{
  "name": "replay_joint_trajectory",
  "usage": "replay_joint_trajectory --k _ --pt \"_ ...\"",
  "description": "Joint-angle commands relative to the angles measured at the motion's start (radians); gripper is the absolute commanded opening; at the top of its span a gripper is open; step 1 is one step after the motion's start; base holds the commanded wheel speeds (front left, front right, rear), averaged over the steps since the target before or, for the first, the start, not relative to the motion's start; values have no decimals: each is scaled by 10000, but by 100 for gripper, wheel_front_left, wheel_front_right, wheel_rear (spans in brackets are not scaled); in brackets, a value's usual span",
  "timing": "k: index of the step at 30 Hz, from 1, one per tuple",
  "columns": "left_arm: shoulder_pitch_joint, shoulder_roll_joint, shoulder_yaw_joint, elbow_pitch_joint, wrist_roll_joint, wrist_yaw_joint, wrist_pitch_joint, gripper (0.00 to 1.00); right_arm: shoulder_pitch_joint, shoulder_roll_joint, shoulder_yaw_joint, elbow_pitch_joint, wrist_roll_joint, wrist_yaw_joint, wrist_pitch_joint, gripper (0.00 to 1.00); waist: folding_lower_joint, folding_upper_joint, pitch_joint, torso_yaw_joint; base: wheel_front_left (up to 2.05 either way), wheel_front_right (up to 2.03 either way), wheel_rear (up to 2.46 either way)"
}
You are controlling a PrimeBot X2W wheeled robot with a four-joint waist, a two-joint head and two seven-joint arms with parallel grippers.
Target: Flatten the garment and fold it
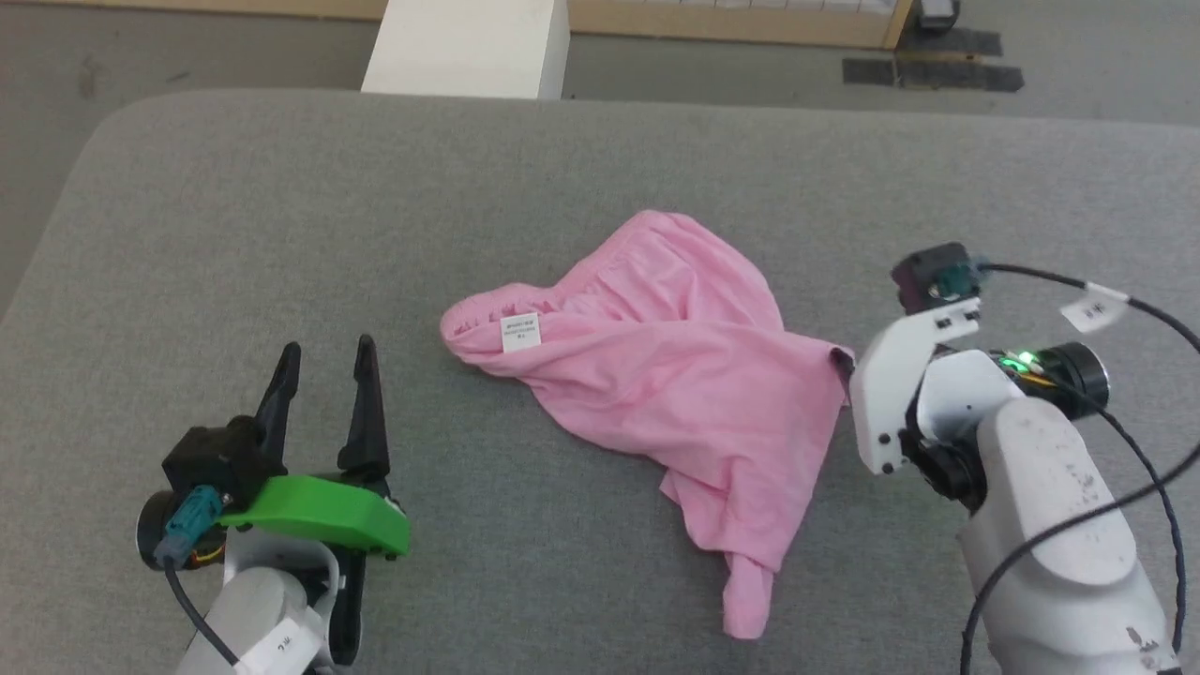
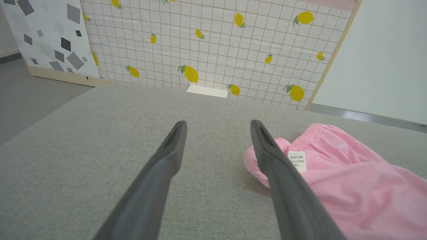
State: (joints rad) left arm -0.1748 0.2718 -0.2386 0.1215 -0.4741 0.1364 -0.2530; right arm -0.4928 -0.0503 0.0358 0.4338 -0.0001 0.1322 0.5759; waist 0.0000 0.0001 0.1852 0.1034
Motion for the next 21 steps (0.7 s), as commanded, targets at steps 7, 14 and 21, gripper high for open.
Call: replay_joint_trajectory --k 7,14,21 --pt "-296 -309 296 162 188 -297 -86 100 -255 1 640 603 187 -15 890 100 0 -1 778 444 0 0 0" --pt "-250 -432 506 366 386 -467 -87 100 -269 1 537 412 457 -15 157 0 0 -1 467 247 0 0 0" --pt "-35 -577 686 427 529 -543 -87 100 -664 1 221 -1084 357 -15 -824 0 0 -1 -291 -237 0 0 0"
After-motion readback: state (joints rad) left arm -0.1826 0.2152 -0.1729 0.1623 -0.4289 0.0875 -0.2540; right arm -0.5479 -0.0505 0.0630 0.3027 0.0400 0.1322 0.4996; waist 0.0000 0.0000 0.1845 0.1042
